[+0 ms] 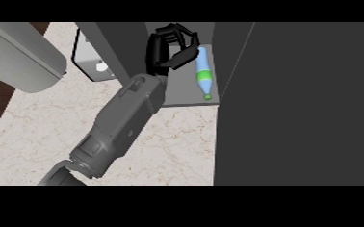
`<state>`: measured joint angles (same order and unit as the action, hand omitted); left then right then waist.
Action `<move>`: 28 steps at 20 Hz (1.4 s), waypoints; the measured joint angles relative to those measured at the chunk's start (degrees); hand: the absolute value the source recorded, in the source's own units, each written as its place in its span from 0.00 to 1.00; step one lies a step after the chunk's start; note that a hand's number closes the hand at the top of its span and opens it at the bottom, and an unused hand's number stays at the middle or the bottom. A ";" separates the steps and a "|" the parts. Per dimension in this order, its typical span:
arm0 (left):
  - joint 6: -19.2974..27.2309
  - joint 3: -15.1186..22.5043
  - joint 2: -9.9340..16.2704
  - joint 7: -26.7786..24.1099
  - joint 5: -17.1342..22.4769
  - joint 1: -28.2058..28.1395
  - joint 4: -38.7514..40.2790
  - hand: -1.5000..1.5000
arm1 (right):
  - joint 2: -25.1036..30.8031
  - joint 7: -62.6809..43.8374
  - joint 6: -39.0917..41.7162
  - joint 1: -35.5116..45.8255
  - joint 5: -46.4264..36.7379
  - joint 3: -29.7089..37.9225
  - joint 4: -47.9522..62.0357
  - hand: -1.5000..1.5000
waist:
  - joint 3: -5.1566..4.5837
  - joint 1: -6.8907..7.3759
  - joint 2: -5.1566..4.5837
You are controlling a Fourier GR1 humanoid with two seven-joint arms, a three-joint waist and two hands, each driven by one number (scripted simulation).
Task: Pick up the bottled water, place it into the cabinet and close the cabinet
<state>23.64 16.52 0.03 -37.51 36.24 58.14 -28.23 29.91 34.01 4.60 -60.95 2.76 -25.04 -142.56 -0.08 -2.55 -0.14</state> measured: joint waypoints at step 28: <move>-10.53 22.05 19.44 -0.19 5.94 -59.14 -59.80 0.00 | 10.13 -1.02 -1.42 1.22 -3.73 -5.80 -0.36 1.00 | -0.19 5.08 1.01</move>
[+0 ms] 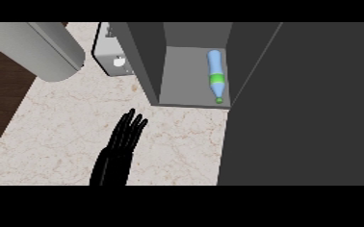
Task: Pick up the bottled water, place it into the cabinet and close the cabinet
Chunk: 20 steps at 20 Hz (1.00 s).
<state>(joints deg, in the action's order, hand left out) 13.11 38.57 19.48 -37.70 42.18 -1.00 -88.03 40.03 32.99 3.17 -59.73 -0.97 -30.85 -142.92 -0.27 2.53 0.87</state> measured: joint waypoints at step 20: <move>-19.77 -11.45 24.47 -10.78 5.40 -19.91 -10.58 0.00 | 4.25 -14.10 -1.82 20.94 -1.25 -9.24 -0.63 1.00 | -0.37 3.37 -1.40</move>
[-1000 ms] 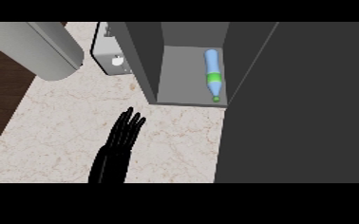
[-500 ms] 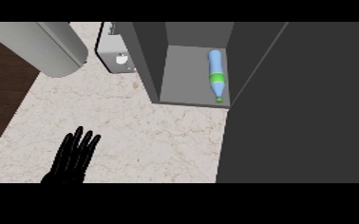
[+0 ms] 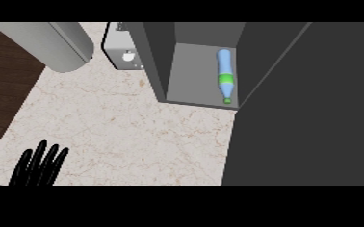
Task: Pick up the bottled water, place it into the cabinet and close the cabinet
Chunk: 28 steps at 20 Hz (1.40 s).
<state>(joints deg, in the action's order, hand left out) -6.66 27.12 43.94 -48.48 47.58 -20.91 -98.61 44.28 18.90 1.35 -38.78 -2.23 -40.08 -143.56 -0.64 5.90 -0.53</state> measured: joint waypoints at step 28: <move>-10.08 -7.53 9.48 0.08 4.33 -1.45 0.65 0.00 | -14.16 -27.63 6.91 33.76 12.88 -2.64 6.84 1.00 | -0.41 5.92 -1.97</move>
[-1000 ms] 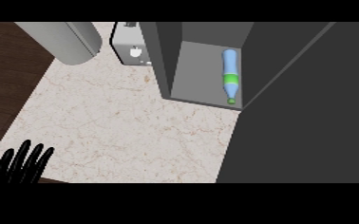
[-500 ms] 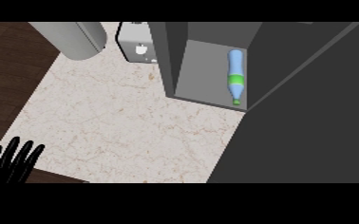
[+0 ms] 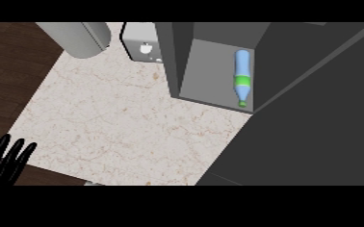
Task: Pick up the bottled water, place it into the cabinet and close the cabinet
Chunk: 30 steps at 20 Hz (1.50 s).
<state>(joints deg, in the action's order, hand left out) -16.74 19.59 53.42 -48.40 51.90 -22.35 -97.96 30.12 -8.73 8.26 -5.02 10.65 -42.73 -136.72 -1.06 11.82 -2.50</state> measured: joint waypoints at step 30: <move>-4.18 -5.99 0.83 2.00 3.89 -3.90 2.42 0.00 | -24.28 -5.52 -6.96 43.46 13.13 23.63 57.92 1.00 | 1.58 -6.60 3.30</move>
<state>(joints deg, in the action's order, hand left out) -20.92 13.60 54.24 -46.41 55.79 -26.25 -95.55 5.84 -14.25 1.30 38.43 23.78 -19.09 -78.80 0.52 5.23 0.79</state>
